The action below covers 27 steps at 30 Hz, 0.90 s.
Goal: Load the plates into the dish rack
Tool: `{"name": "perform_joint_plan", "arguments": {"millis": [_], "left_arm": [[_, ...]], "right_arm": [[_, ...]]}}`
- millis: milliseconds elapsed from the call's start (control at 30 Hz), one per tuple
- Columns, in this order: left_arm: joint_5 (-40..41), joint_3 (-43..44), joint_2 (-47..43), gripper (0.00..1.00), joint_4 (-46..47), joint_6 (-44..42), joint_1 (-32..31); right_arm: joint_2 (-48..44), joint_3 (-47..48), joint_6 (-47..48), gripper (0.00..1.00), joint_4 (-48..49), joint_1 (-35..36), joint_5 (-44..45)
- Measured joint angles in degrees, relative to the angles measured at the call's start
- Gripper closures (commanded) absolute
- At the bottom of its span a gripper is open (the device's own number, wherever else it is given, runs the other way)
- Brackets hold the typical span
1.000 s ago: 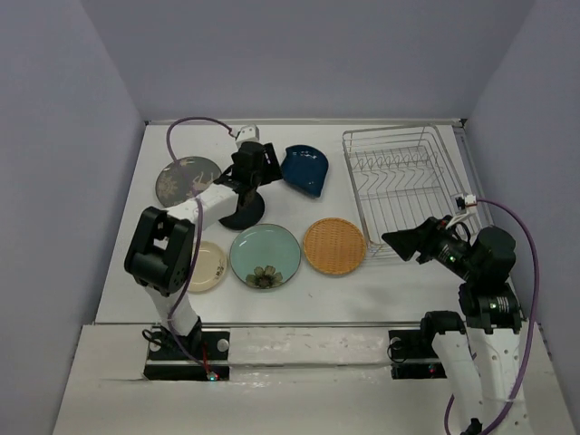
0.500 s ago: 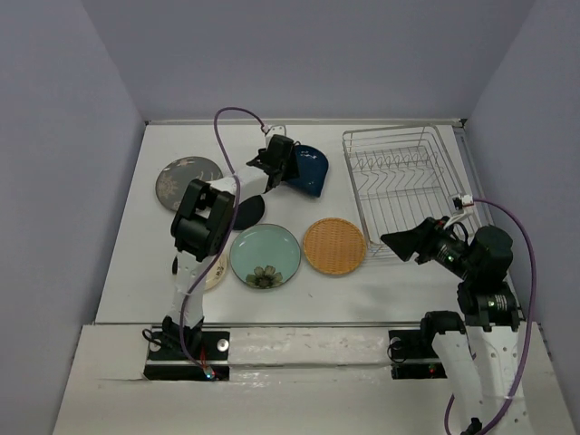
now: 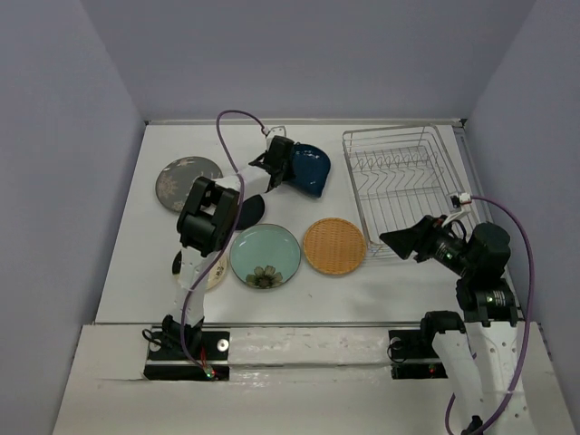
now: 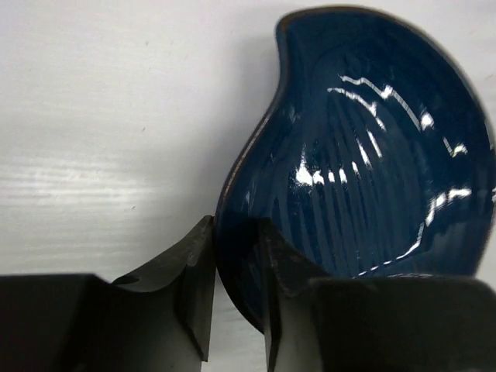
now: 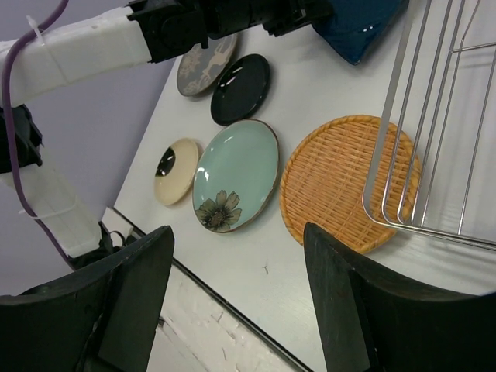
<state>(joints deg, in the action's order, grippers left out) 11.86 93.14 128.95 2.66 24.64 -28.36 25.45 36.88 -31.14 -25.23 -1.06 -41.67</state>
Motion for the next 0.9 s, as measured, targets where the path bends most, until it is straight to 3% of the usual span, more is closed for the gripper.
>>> {"name": "perform_joint_plan", "arguments": {"millis": [33,200,400,733,900], "left_arm": [[-0.61,-0.07,0.00,0.94,1.01,0.96,0.22],[-4.81,-3.72,-2.86,0.95,11.13,4.94,2.03],[-5.62,-17.20,-11.43,0.94,15.32,6.29,3.80],[-5.22,-37.48,-40.26,0.94,14.71,6.69,5.11],[-9.38,-44.57,-56.46,0.94,17.90,9.46,4.44]], "right_arm": [[0.11,0.00,-0.02,0.27,0.04,0.00,-0.09],[1.03,0.00,-0.35,0.27,0.17,0.00,-0.26],[2.78,-0.04,-1.64,0.27,2.32,0.00,-1.25],[11.32,1.66,-4.79,0.19,9.46,0.55,-2.86],[17.18,5.25,-6.19,0.14,14.27,7.91,0.46]]}}
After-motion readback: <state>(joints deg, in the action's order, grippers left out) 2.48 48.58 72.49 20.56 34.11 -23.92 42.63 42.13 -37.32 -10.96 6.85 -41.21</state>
